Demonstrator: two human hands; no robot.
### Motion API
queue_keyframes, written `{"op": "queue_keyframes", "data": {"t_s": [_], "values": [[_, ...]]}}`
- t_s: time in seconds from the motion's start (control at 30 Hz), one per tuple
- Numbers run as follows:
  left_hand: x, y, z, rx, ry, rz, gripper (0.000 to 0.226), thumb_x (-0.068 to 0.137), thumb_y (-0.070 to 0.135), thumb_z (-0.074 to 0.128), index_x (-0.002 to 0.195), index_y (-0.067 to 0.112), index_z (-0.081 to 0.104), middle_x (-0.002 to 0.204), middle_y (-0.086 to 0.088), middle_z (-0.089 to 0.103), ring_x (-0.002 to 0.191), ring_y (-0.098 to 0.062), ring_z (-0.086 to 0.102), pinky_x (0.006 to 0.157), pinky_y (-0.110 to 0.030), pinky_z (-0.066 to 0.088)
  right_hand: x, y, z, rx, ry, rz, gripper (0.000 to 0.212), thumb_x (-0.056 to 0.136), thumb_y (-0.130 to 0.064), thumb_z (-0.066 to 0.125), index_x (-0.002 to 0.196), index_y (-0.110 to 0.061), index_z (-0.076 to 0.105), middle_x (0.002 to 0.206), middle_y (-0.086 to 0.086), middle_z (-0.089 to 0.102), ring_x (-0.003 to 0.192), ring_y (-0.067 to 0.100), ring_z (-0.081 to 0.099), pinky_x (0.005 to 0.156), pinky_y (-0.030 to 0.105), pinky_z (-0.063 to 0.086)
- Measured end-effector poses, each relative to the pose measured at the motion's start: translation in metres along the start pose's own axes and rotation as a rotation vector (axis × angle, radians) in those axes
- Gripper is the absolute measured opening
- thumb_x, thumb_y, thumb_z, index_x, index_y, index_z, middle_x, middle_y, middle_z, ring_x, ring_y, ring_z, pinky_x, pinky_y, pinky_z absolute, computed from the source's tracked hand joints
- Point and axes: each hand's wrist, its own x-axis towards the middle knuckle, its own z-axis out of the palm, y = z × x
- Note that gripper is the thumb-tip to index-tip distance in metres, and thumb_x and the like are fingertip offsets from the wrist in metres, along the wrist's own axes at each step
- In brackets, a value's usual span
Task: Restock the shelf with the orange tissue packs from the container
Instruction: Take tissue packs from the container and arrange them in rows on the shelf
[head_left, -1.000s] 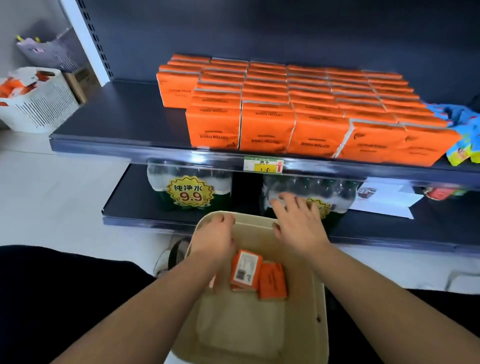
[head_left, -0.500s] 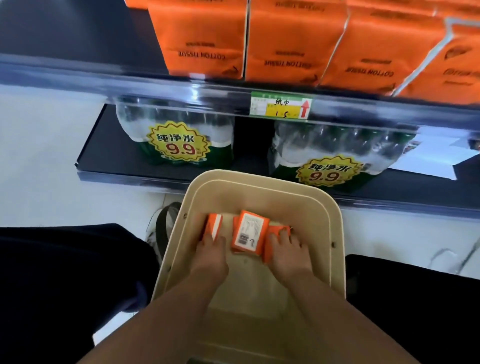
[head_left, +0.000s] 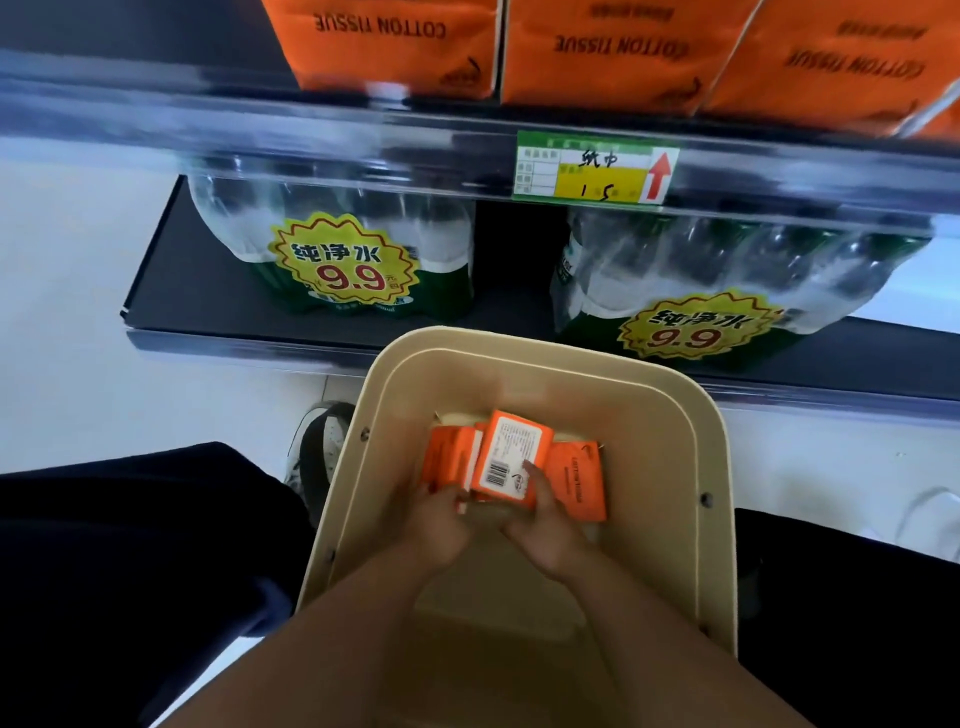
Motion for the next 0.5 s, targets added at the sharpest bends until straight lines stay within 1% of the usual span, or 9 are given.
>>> {"op": "queue_keyframes", "data": {"t_s": [0.03,0.07,0.1,0.2,0.27,0.33,0.37,0.43,0.5], "values": [[0.002,0.001,0.0,-0.113,0.026,-0.04,0.028,0.086,0.012,0.062,0.114,0.012,0.065,0.124,-0.015,0.061,0.115,-0.03,0.055,0.083,-0.024,0.039,0.001,-0.003,0.001,0.096,0.027,0.007,0.078,0.089,-0.011,0.064,0.15,-0.027,0.017,0.14,0.001,0.05,0.11,0.013,0.053,0.074,0.013,0.041],[0.005,0.003,0.0,-0.224,0.054,-0.071,0.023,0.084,0.007,0.064,0.107,0.008,0.065,0.114,-0.016,0.065,0.107,-0.03,0.059,0.074,-0.024,0.037,0.002,-0.005,0.001,0.177,0.055,0.026,0.075,0.089,-0.01,0.065,0.148,-0.025,0.021,0.135,0.0,0.052,0.107,0.013,0.052,0.075,0.014,0.039],[0.007,0.003,0.0,-0.318,0.077,-0.126,0.021,0.084,0.003,0.064,0.105,0.007,0.062,0.109,-0.016,0.065,0.102,-0.03,0.06,0.071,-0.024,0.036,0.004,-0.008,0.0,0.244,0.086,0.044,0.074,0.088,-0.011,0.066,0.147,-0.024,0.022,0.133,0.0,0.053,0.105,0.013,0.052,0.076,0.017,0.038],[0.016,0.0,-0.003,-0.499,0.148,-0.26,0.033,0.086,0.005,0.064,0.117,0.008,0.053,0.114,-0.017,0.062,0.104,-0.031,0.058,0.087,-0.031,0.043,0.01,-0.01,-0.001,0.384,0.165,0.097,0.077,0.088,-0.015,0.068,0.147,-0.02,0.02,0.124,0.0,0.053,0.103,0.014,0.05,0.084,0.022,0.036],[0.02,-0.003,-0.003,-0.54,0.116,-0.314,0.04,0.09,0.011,0.063,0.127,0.007,0.05,0.115,-0.012,0.06,0.107,-0.028,0.058,0.089,-0.031,0.042,0.015,-0.009,-0.001,0.475,0.191,0.154,0.08,0.088,-0.018,0.07,0.15,-0.018,0.018,0.132,0.004,0.052,0.111,0.019,0.051,0.093,0.03,0.041],[0.025,-0.006,-0.001,-0.518,0.096,-0.298,0.046,0.085,0.013,0.07,0.128,0.008,0.054,0.121,-0.011,0.063,0.113,-0.029,0.059,0.097,-0.034,0.044,0.018,-0.008,0.0,0.509,0.191,0.203,0.074,0.088,-0.022,0.07,0.148,-0.016,0.027,0.139,0.006,0.05,0.12,0.025,0.052,0.102,0.042,0.044],[0.027,-0.006,-0.001,-0.525,0.092,-0.293,0.047,0.083,0.011,0.071,0.127,0.009,0.056,0.121,-0.012,0.063,0.115,-0.03,0.059,0.099,-0.037,0.044,0.019,-0.007,0.0,0.512,0.182,0.21,0.065,0.088,-0.024,0.07,0.143,-0.016,0.037,0.137,0.005,0.053,0.116,0.024,0.053,0.102,0.044,0.044],[0.027,-0.003,-0.001,-0.618,0.033,-0.334,0.046,0.082,0.007,0.069,0.127,0.009,0.057,0.118,-0.016,0.064,0.109,-0.031,0.06,0.09,-0.035,0.047,0.021,-0.004,0.001,0.522,0.16,0.203,0.045,0.088,-0.024,0.069,0.13,-0.016,0.054,0.129,0.005,0.061,0.103,0.019,0.056,0.097,0.04,0.046],[0.027,0.001,0.0,-0.709,-0.018,-0.412,0.039,0.087,0.013,0.066,0.124,0.003,0.059,0.117,-0.02,0.065,0.103,-0.031,0.062,0.072,-0.03,0.045,0.02,-0.002,0.004,0.523,0.148,0.204,0.039,0.088,-0.026,0.069,0.124,-0.016,0.059,0.124,0.004,0.064,0.1,0.017,0.059,0.092,0.037,0.047]]}}
